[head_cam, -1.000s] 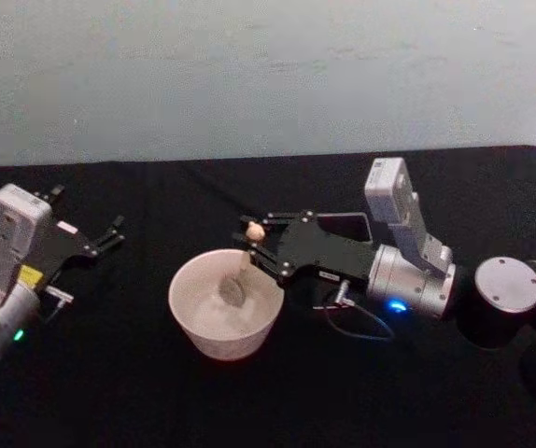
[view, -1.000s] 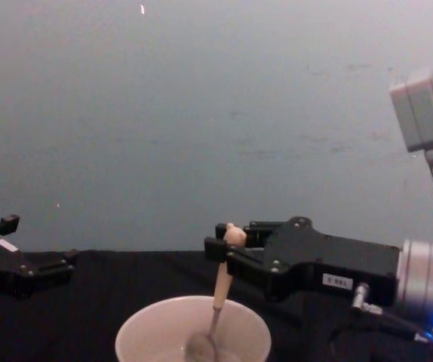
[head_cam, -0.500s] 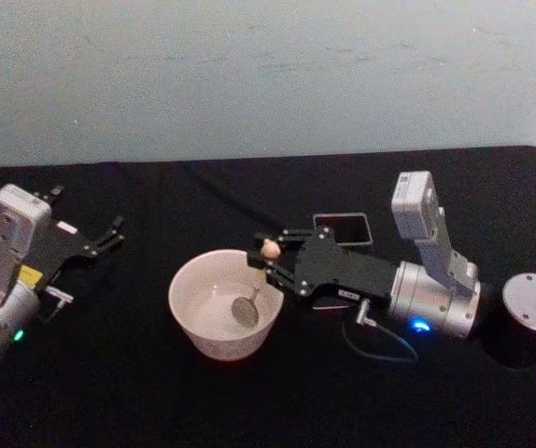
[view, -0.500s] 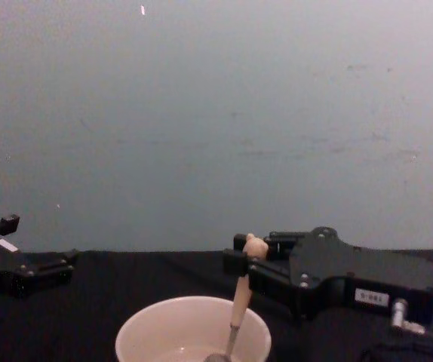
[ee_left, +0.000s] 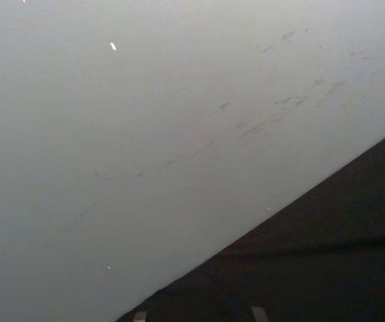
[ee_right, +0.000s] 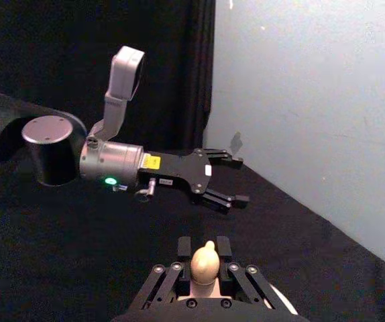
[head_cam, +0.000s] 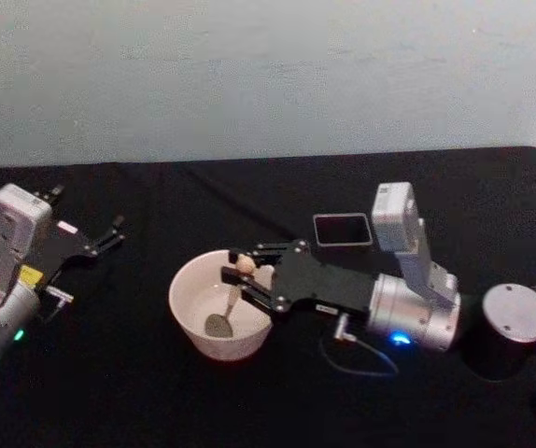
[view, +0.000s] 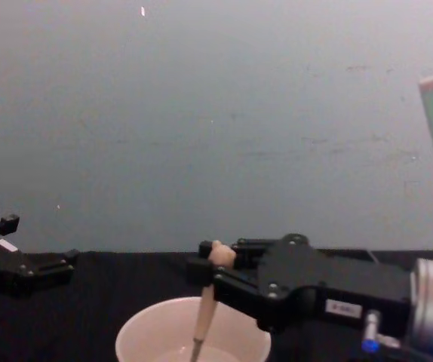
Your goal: Pick up the stirring spoon with one hand, stir inside the cup, then place it back in its original position.
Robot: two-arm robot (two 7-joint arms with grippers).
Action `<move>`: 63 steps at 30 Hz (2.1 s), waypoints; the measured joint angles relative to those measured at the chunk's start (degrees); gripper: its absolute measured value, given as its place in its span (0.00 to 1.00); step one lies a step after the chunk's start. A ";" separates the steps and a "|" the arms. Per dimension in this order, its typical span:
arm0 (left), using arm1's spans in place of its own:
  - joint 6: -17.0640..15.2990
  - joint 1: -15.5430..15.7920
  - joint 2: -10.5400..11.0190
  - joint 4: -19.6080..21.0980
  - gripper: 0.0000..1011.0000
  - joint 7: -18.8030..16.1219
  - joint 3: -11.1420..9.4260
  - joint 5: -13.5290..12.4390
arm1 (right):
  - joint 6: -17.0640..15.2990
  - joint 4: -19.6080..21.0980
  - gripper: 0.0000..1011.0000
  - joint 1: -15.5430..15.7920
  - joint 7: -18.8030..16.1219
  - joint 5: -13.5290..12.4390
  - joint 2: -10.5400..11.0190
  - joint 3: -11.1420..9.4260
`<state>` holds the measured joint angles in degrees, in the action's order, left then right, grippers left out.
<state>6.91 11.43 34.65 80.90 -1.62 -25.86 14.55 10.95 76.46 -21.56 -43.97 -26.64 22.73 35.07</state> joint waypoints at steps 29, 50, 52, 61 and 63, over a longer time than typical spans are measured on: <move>0.00 0.00 0.00 0.00 0.99 0.00 0.00 0.00 | 1.44 -6.75 0.21 -3.38 4.27 4.00 -4.00 -1.39; 0.00 0.00 0.00 0.00 0.99 0.00 0.00 0.00 | -0.67 1.39 0.21 1.30 2.34 1.84 1.62 -3.00; 0.00 0.00 0.00 0.00 0.99 0.00 0.00 0.00 | -0.97 1.97 0.21 1.51 1.96 1.69 1.92 -2.59; 0.00 0.00 0.00 0.00 0.99 0.00 0.00 0.00 | -1.57 2.47 0.21 0.98 1.12 0.84 0.92 -0.88; 0.00 0.00 0.00 0.00 0.99 0.00 0.00 0.00 | -1.61 1.87 0.21 0.46 1.11 0.75 0.23 -0.45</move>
<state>6.91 11.43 34.64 80.90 -1.62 -25.86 14.55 9.34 78.33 -21.10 -42.85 -25.89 22.96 34.62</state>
